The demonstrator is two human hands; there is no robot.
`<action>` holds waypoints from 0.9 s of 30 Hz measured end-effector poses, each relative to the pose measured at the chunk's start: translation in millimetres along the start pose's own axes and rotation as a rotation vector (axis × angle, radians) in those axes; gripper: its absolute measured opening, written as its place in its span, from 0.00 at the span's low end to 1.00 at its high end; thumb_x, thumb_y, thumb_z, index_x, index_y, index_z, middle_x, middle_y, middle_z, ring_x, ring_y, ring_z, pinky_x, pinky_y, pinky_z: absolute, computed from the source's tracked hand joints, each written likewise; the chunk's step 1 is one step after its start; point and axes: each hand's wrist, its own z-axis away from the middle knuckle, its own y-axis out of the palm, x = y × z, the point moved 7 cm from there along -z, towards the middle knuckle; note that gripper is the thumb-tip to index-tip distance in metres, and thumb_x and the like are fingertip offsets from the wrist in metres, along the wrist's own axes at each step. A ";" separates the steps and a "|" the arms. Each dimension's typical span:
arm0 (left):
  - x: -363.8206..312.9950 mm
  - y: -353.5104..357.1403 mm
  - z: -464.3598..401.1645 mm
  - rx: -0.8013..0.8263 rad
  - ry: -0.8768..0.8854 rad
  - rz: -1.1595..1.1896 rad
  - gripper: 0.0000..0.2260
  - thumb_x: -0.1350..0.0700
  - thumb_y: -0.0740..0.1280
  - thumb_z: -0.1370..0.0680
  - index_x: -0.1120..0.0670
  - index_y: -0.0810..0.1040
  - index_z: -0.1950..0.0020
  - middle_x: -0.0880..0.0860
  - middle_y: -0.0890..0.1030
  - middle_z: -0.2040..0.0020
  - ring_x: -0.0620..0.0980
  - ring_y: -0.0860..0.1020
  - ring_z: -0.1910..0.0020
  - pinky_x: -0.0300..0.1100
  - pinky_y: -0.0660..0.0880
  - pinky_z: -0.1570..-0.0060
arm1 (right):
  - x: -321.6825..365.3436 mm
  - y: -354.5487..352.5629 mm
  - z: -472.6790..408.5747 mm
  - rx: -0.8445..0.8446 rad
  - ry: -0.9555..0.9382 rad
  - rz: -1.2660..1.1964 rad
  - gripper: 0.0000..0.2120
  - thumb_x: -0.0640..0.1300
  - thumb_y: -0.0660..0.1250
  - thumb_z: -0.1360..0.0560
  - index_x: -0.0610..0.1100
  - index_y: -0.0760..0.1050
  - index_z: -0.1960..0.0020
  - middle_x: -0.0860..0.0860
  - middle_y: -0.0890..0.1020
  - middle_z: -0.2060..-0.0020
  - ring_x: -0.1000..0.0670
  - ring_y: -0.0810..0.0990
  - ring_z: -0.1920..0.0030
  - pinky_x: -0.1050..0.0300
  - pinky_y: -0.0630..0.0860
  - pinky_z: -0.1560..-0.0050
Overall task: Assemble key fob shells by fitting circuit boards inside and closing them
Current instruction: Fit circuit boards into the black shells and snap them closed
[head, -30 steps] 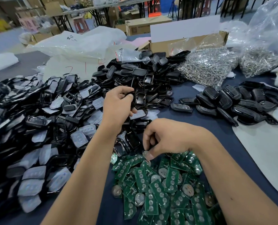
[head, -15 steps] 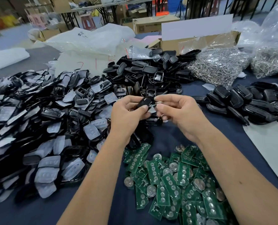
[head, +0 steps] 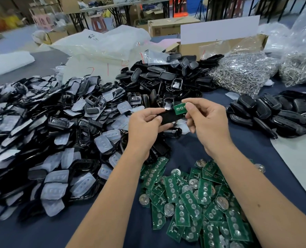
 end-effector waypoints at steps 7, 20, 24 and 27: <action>1.5 4.9 3.2 0.003 0.021 -0.039 0.11 0.66 0.66 0.18 0.55 0.86 0.49 0.48 0.86 0.63 0.51 0.87 0.63 0.47 0.85 0.52 | 9.5 8.9 9.6 0.002 -0.091 0.151 0.05 0.40 0.73 0.20 0.42 0.81 0.54 0.47 0.84 0.69 0.48 0.81 0.75 0.57 0.75 0.77; 0.9 3.8 6.5 -0.052 0.046 -0.037 0.11 0.65 0.67 0.18 0.53 0.88 0.51 0.53 0.84 0.59 0.50 0.86 0.64 0.49 0.85 0.50 | 10.9 11.8 12.1 -0.033 -0.096 0.318 0.06 0.42 0.74 0.21 0.44 0.82 0.57 0.51 0.84 0.71 0.52 0.81 0.74 0.63 0.73 0.75; 2.8 3.7 5.3 -0.048 0.023 -0.003 0.11 0.65 0.67 0.18 0.53 0.87 0.51 0.59 0.86 0.49 0.55 0.88 0.61 0.45 0.85 0.52 | 9.9 11.4 10.7 -0.037 -0.088 0.355 0.05 0.42 0.74 0.22 0.45 0.82 0.57 0.51 0.84 0.69 0.53 0.82 0.71 0.60 0.75 0.70; 3.8 3.5 5.0 -0.044 0.014 0.003 0.10 0.65 0.67 0.18 0.55 0.87 0.51 0.60 0.85 0.48 0.55 0.88 0.60 0.44 0.85 0.54 | 10.8 12.3 10.0 -0.025 -0.088 0.373 0.05 0.42 0.75 0.22 0.45 0.82 0.57 0.52 0.84 0.68 0.55 0.83 0.70 0.61 0.77 0.66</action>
